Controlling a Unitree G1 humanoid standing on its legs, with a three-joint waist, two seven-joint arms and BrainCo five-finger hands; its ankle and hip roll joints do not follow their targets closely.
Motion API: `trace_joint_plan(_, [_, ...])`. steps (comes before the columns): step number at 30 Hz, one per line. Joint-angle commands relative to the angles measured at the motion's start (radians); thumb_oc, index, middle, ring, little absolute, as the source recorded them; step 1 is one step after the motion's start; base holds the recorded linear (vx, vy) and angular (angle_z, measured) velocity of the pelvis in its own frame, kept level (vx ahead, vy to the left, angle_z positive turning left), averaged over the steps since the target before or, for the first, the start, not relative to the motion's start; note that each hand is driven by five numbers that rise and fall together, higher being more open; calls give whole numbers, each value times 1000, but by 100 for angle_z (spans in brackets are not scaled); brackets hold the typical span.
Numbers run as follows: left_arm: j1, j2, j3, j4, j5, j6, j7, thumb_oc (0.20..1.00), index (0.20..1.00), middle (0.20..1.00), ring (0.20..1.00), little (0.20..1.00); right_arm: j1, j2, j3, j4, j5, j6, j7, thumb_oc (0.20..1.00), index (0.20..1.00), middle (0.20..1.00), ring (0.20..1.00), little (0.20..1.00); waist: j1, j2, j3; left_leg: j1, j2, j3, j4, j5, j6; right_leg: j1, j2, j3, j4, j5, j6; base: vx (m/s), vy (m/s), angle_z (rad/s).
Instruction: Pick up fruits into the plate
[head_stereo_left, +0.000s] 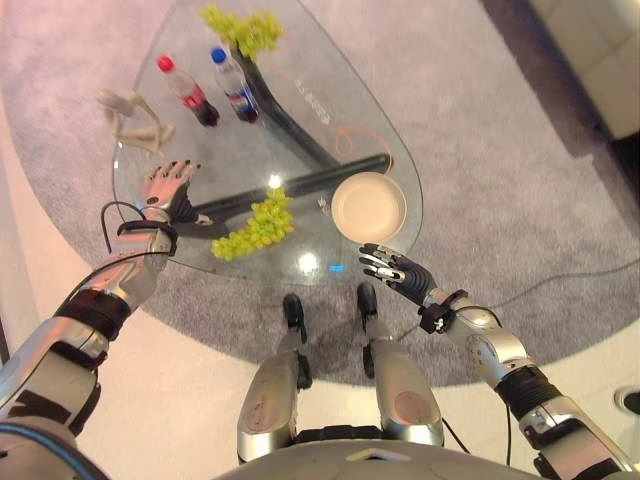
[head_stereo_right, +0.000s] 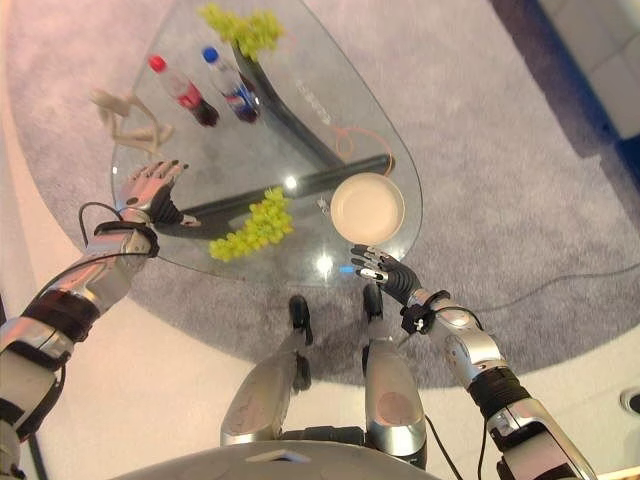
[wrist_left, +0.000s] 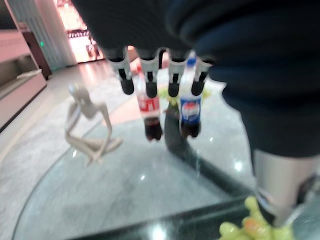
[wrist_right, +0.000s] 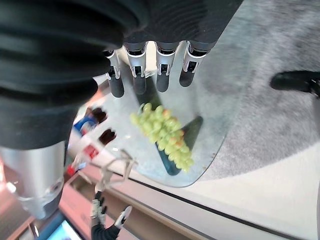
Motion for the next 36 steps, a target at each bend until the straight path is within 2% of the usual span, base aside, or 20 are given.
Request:
trace_joint_plan(1, [-110,0,35,121,-62,61,45,1000,1000,1000,1000,1000,-20,22,-26,-40,61,-52,38,1000,1000,1000,1000,1000,-21,-40,-22,-142,-38,-87,215,-186,28,-138,-3,-9,233,-171,29,-35,22,-15])
trace_joint_plan(6, [-228,-31,33,273,-185,110,57,1000,1000,1000,1000,1000,-21,31,-12,-21,92,-58,36,1000,1000,1000,1000,1000,-45,-53,-22,-248,-40,-78,238,-173,22,-254,18,1,262,-165,23,-25,-6,-14])
trace_joint_plan(12, [-351,-56,13,419,-293,102,66,1000,1000,1000,1000,1000,-12,45,6,1,141,-85,42,1000,1000,1000,1000,1000,-69,-69,-22,-344,-46,-85,285,-175,16,-351,42,5,314,-178,9,-36,-36,-2])
trace_joint_plan(17, [-392,-94,-7,474,-317,83,57,1000,1000,1000,1000,1000,-11,59,16,14,160,-112,46,1000,1000,1000,1000,1000,-79,-78,-22,-397,-50,-98,323,-184,14,-405,56,8,356,-192,-1,-33,-64,0])
trace_joint_plan(26, [-329,-172,-7,474,-396,43,61,1000,1000,1000,1000,1000,-23,87,25,16,198,-143,41,1000,1000,1000,1000,1000,-77,-92,-22,-433,-47,-108,327,-187,13,-442,78,3,371,-197,-8,-46,-72,2])
trace_joint_plan(31, [-267,-198,21,430,-432,5,109,1000,1000,1000,1000,1000,-8,95,16,-2,206,-151,40,1000,1000,1000,1000,1000,-69,-90,-22,-431,-50,-113,311,-181,14,-442,82,-4,360,-193,-8,-44,-50,2])
trace_joint_plan(36, [-212,-219,39,383,-422,22,150,1000,1000,1000,1000,1000,-1,100,-1,-18,214,-155,38,1000,1000,1000,1000,1000,-60,-84,-22,-428,-56,-122,302,-179,15,-440,78,-13,350,-189,-5,-48,-50,7])
